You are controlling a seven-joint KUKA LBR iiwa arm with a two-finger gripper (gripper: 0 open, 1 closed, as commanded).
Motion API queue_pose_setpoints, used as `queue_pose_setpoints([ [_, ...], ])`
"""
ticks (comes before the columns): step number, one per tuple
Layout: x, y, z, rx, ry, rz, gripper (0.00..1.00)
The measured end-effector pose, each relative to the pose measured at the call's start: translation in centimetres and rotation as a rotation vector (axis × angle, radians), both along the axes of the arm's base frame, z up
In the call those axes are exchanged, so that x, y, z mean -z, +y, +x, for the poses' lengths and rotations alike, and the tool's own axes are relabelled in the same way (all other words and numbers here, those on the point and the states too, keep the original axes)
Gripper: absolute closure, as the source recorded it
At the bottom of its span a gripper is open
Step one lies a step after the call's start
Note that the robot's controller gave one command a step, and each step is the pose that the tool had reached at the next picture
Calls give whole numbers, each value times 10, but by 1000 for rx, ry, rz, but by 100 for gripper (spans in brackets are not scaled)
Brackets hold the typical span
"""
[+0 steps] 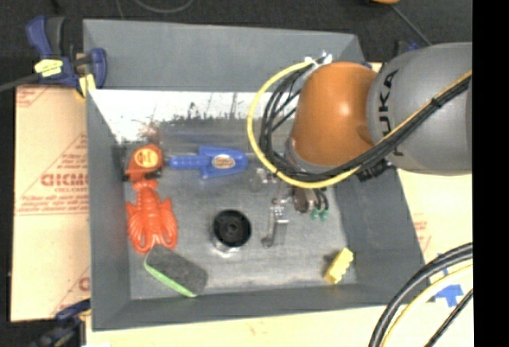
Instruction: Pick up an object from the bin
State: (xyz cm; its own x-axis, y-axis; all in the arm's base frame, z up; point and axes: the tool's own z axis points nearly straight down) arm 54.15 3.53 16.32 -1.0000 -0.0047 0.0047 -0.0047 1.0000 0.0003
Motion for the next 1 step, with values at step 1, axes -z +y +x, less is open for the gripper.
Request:
queue_pose_setpoints([
  [1, -5, 0, 2, 1, -8, 1, 0],
])
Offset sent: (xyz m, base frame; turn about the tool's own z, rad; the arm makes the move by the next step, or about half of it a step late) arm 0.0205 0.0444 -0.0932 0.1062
